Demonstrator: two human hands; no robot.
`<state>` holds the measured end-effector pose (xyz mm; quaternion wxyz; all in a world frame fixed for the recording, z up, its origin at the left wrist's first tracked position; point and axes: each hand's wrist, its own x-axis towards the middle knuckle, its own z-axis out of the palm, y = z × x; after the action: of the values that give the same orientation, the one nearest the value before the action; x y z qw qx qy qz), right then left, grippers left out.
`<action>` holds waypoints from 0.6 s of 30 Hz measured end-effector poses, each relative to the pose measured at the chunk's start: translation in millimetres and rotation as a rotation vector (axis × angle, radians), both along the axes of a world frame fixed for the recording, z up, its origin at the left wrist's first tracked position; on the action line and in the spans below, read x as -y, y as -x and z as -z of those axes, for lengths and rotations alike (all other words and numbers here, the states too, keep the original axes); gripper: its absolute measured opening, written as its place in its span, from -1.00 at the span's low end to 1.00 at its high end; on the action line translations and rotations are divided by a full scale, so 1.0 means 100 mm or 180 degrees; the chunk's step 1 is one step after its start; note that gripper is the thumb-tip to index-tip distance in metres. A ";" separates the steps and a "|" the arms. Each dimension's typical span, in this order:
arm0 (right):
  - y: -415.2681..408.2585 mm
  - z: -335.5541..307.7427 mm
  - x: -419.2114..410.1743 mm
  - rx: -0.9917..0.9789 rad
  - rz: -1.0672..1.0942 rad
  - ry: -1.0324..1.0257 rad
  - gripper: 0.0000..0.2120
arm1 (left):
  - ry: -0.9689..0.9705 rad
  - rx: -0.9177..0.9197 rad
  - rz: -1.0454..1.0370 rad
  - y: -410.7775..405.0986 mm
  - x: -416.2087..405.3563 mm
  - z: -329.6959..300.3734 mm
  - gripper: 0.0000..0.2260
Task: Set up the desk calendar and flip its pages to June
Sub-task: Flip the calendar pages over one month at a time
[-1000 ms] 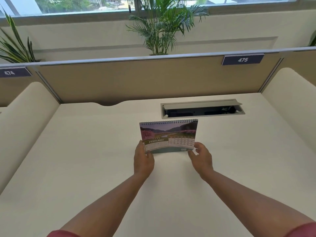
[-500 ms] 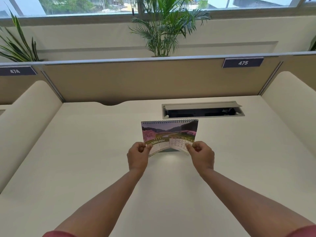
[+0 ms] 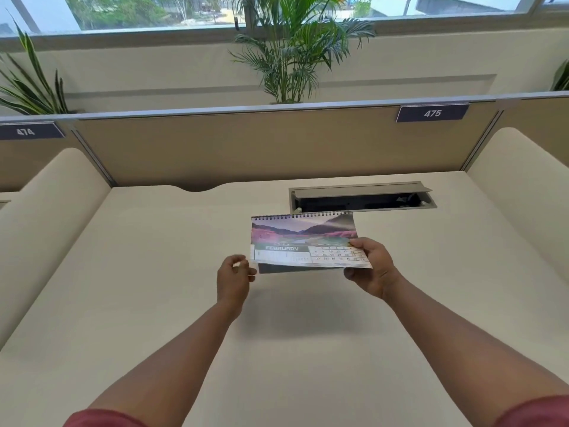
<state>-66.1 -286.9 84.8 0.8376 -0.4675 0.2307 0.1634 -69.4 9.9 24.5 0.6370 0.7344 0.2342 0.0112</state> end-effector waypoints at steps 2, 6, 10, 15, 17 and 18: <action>-0.01 -0.04 0.01 0.0026 -0.0122 -0.0140 -0.83 | -0.0570 0.0314 0.0371 -0.04 -0.01 -0.09 -0.47; 0.00 -0.04 0.03 0.0177 -0.0283 -0.0296 -0.78 | -0.2063 0.1201 0.0910 -0.21 0.03 -0.32 -0.18; 0.00 0.00 0.08 0.0363 -0.0317 -0.0454 -0.51 | -0.1429 0.1274 0.1045 -0.38 0.05 -0.54 -0.56; -0.08 0.02 0.13 0.0293 0.0507 0.0280 -0.69 | -0.1323 0.1475 0.0920 -0.46 0.03 -0.67 -0.83; -0.13 0.05 0.13 0.0316 0.0543 0.0778 -0.82 | -0.1116 0.1366 0.0787 -0.50 0.06 -0.74 -0.86; -0.15 0.05 0.11 0.0346 0.0428 0.0952 -0.70 | -0.0870 0.1209 0.0696 -0.52 0.08 -0.79 -0.82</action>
<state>-51.2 -298.4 79.6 0.7789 -0.5786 0.2377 0.0453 -17.1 1.4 103.9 0.5617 0.8193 0.0259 0.1116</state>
